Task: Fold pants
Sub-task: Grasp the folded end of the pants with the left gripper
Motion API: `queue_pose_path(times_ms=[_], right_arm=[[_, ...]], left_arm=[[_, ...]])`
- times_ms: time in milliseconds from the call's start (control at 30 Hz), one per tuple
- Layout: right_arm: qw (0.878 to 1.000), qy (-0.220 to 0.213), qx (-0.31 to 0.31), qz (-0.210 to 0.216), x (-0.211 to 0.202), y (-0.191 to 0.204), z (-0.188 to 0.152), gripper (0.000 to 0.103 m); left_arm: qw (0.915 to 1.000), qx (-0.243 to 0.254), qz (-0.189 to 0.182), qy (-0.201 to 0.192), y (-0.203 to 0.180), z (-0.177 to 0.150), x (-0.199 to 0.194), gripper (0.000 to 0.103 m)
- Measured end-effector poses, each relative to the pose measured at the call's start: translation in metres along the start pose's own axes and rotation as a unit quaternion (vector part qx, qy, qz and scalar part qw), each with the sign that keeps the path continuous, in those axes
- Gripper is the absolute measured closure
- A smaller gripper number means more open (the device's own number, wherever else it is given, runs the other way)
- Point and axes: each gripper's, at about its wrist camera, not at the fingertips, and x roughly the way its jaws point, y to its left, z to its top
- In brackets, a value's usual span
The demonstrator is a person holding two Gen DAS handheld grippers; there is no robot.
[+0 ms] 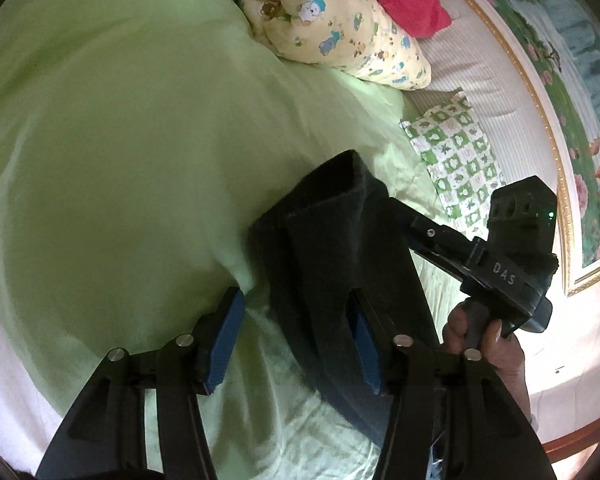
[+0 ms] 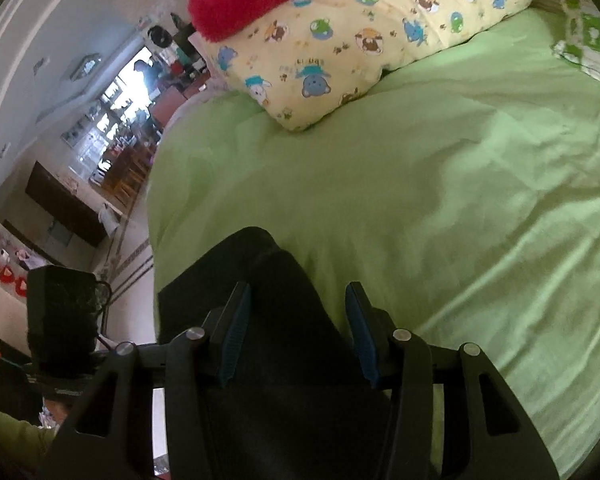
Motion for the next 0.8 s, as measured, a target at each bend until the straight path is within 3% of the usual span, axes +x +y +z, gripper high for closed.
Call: queue_pose_path(times_ms=[33,100,300,800], right_arm=[[1.000,0.002,0.002,0.003,0.002,-0.002,0.001,0.059],[1.000,0.003,0.008,0.017,0.003,-0.003,0.001,0.069],[1.000,-0.013,-0.003,0.025,-0.009,0.005,-0.002,0.083],[0.994,-0.102,0.008,0.038,-0.104,0.023,-0.025,0.086]], left_arm=[[1.0000,0.004,0.003,-0.002,-0.001,0.001,0.001,0.058],[0.9999,0.013,0.001,0.001,-0.004,0.002,0.005,0.078],[0.9996,0.027,-0.007,-0.002,-0.013,0.000,-0.002,0.084],[0.9916,0.118,-0.048,-0.025,-0.094,-0.017,-0.045,0.086]])
